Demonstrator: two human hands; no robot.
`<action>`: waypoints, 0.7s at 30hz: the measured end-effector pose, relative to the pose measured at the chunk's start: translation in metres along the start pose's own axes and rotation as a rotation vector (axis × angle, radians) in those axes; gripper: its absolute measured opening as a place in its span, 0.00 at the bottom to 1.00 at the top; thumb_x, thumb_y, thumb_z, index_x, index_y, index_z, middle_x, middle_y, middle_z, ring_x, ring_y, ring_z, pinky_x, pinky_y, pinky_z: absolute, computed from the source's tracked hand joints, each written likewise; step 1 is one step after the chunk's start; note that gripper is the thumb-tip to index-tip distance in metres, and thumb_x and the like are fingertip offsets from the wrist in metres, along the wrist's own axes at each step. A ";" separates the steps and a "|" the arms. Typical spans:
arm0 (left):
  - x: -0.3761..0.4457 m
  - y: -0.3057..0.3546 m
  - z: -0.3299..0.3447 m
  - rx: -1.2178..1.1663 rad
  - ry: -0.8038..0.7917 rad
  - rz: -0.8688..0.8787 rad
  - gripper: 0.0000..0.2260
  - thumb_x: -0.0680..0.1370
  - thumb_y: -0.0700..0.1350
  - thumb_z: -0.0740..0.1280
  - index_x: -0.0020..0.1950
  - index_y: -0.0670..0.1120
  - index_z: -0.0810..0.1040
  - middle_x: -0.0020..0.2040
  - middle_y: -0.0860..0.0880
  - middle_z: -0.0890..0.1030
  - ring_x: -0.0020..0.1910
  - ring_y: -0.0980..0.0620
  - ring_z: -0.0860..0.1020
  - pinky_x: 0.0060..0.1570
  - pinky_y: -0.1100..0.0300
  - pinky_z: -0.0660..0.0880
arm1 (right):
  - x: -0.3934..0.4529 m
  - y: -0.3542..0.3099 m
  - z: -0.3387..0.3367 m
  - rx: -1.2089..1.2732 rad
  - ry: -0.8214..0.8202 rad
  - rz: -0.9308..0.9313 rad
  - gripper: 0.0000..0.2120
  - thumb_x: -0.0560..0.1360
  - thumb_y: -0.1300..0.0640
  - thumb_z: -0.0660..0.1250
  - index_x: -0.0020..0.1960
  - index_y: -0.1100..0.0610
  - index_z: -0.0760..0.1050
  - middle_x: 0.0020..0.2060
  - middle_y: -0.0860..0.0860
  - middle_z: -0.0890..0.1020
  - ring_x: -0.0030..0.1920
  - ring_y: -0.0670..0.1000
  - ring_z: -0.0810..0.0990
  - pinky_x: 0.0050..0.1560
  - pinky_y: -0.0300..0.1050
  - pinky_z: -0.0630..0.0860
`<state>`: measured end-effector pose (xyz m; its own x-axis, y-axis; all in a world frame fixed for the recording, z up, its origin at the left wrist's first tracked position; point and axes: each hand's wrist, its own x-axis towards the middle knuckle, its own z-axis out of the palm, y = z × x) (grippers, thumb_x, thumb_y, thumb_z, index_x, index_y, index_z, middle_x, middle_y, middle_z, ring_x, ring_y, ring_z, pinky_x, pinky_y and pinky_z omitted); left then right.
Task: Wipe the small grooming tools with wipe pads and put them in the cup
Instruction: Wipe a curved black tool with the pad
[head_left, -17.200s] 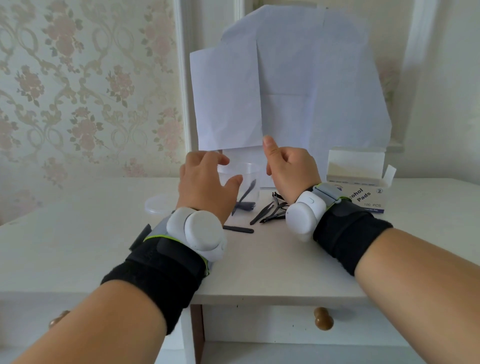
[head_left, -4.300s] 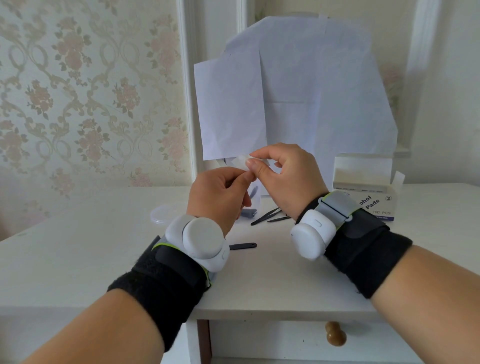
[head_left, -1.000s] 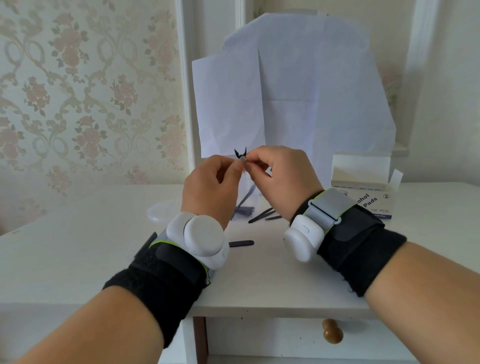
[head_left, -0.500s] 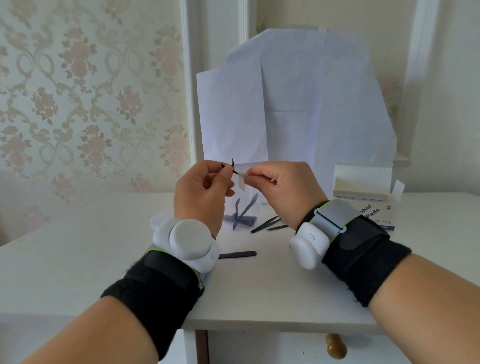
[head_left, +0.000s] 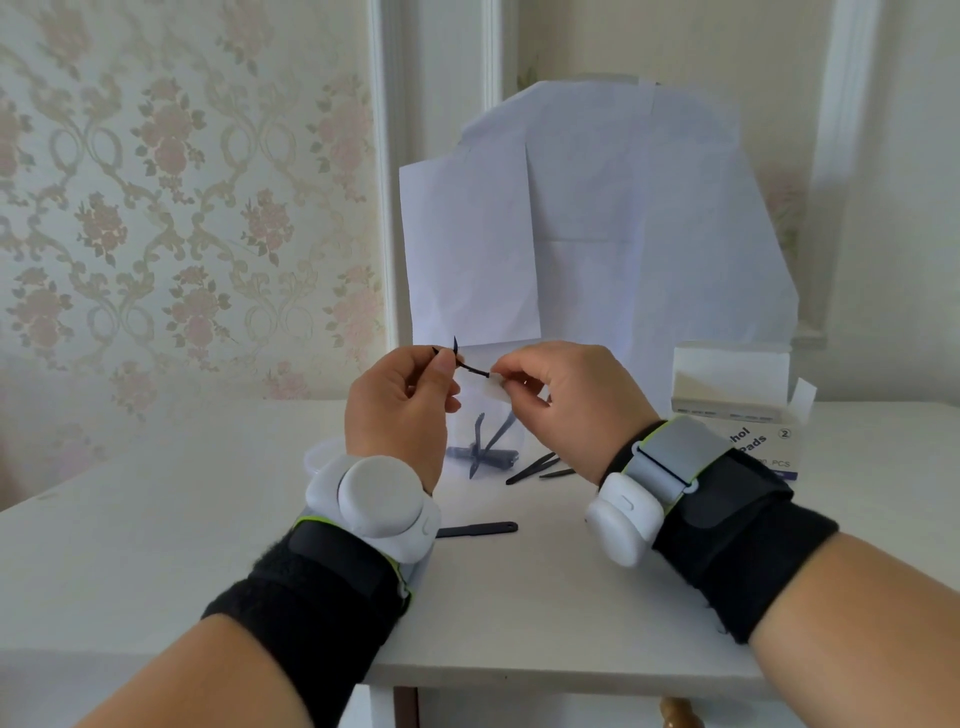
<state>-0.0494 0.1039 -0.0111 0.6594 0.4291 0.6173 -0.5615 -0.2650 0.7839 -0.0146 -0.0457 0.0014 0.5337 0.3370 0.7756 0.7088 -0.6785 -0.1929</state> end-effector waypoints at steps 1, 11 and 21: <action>0.000 0.000 0.000 0.004 0.003 0.004 0.07 0.80 0.44 0.65 0.43 0.50 0.80 0.33 0.53 0.80 0.28 0.63 0.76 0.31 0.72 0.72 | 0.000 0.000 0.000 -0.024 -0.002 -0.001 0.08 0.78 0.56 0.64 0.52 0.50 0.82 0.43 0.47 0.83 0.45 0.51 0.80 0.47 0.52 0.78; 0.002 0.000 -0.001 -0.077 0.059 -0.055 0.09 0.81 0.44 0.62 0.45 0.46 0.80 0.33 0.52 0.78 0.27 0.62 0.74 0.36 0.63 0.74 | 0.000 -0.001 -0.003 0.066 0.130 0.008 0.07 0.79 0.54 0.67 0.44 0.54 0.81 0.32 0.45 0.80 0.35 0.46 0.77 0.40 0.42 0.75; -0.003 0.005 0.003 -0.243 -0.132 -0.163 0.07 0.79 0.42 0.66 0.44 0.43 0.81 0.35 0.46 0.83 0.37 0.48 0.84 0.44 0.55 0.80 | 0.002 -0.002 -0.009 0.432 0.341 0.242 0.03 0.78 0.55 0.67 0.46 0.49 0.78 0.35 0.43 0.82 0.34 0.42 0.79 0.40 0.39 0.78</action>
<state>-0.0529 0.0988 -0.0090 0.8008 0.3287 0.5007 -0.5358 0.0192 0.8442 -0.0191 -0.0498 0.0082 0.5761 -0.0711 0.8143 0.7467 -0.3594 -0.5597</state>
